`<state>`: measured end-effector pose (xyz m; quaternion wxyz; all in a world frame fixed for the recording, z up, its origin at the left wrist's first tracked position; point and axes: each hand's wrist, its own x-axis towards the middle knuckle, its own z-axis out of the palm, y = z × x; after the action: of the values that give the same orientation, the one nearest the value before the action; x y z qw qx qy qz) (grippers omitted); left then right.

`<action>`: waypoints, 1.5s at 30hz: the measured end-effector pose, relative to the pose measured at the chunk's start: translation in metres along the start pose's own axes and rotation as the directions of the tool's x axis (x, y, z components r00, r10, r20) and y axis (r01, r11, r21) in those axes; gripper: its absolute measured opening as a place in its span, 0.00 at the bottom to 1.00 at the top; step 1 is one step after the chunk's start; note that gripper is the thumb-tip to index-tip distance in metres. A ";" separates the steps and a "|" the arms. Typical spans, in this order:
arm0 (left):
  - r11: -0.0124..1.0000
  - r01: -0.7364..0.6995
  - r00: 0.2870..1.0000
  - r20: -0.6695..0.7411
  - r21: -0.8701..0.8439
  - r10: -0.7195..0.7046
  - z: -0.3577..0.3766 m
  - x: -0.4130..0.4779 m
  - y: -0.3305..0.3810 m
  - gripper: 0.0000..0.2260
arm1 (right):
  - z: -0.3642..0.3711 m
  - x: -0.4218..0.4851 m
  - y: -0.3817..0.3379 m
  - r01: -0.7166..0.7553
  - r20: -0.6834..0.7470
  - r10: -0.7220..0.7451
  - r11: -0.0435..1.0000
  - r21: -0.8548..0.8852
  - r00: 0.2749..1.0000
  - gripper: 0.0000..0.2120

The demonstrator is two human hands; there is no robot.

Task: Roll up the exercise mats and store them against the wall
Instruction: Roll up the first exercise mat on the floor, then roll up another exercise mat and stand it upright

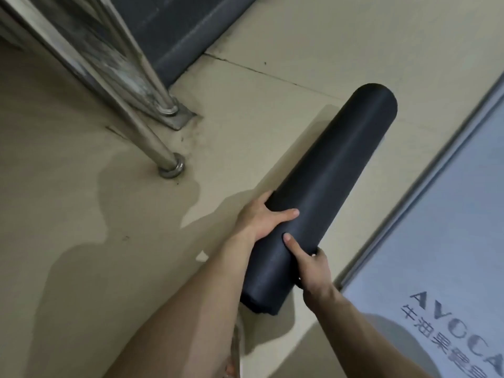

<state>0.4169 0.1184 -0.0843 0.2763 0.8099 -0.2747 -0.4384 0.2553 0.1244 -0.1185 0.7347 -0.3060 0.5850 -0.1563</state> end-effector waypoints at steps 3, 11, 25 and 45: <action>1.000 0.013 0.992 -0.122 0.001 -0.013 -0.065 0.021 -0.034 0.32 | 0.073 0.030 0.003 0.005 0.042 -0.001 0.995 -0.096 0.999 0.43; 0.994 0.091 0.912 -0.395 -0.067 -0.110 -0.203 0.029 -0.134 0.29 | 0.249 0.068 0.031 0.045 0.145 0.003 0.944 -0.327 0.989 0.54; 0.799 0.074 0.874 -0.425 0.596 0.237 -0.107 -0.039 -0.059 0.26 | 0.080 -0.010 -0.039 0.309 0.244 -0.211 0.380 -0.871 0.947 0.39; -0.013 -0.656 0.751 0.654 0.755 0.090 0.340 -0.154 0.013 0.51 | -0.410 -0.128 0.117 -0.302 -0.333 -0.101 0.234 -0.924 0.938 0.46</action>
<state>0.0494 0.1445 -0.1469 -0.2826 0.5508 -0.7564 -0.2112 -0.1853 0.1798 -0.1474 0.2906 -0.6231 0.6861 0.2378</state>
